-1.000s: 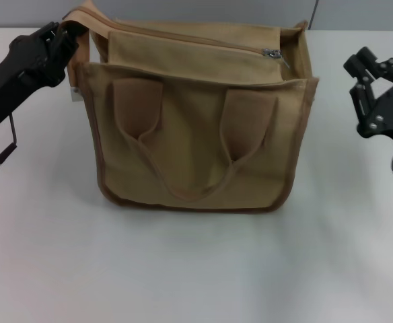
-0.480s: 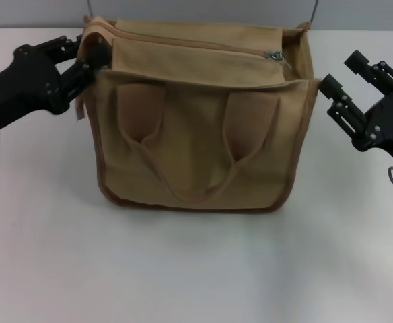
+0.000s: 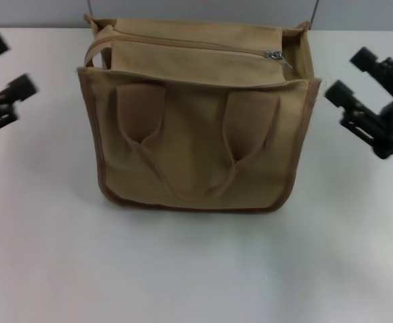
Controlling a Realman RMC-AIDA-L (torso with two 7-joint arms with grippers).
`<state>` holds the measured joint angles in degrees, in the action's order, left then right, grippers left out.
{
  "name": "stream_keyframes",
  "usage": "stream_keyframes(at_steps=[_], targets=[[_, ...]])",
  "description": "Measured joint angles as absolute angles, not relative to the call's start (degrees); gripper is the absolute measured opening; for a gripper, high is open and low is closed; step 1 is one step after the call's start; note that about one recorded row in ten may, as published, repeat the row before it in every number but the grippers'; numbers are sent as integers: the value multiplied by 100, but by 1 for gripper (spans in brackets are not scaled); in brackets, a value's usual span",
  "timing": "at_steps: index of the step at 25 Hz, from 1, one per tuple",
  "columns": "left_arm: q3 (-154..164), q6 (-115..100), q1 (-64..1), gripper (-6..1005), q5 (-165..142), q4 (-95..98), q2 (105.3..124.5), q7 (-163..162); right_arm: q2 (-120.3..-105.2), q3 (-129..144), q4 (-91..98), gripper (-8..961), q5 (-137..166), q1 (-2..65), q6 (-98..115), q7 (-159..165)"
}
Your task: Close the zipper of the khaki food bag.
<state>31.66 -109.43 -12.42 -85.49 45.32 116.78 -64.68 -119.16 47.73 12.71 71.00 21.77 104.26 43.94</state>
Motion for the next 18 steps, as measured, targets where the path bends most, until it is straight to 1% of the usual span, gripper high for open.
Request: stream_keyframes(at_steps=[2, 6, 7, 10, 12, 18], targets=[[3194, -11299, -1090, 673, -8603, 4512, 11656, -6461, -11911, 4773, 1837, 722, 7468, 2024, 10698, 4978], [3681, -11299, -961, 752, -8813, 4508, 11655, -6427, -11910, 4777, 2273, 750, 8115, 2015, 10789, 5493], [3816, -11281, -953, 772, -8966, 4503, 11671, -6405, -11908, 4787, 2485, 757, 8698, 2099, 10788, 5743], [3943, -11251, -1011, 832, -9572, 4480, 11745, -6328, -11909, 4789, 2645, 778, 9223, 2177, 10779, 5863], [3954, -11249, -1117, 832, -10172, 4476, 11797, -6272, -11919, 4790, 2786, 792, 9899, 2287, 10759, 5876], [4245, -11256, -1368, 832, -10982, 4467, 11837, -6246, -11917, 4790, 2803, 816, 10727, 2585, 10667, 5916]])
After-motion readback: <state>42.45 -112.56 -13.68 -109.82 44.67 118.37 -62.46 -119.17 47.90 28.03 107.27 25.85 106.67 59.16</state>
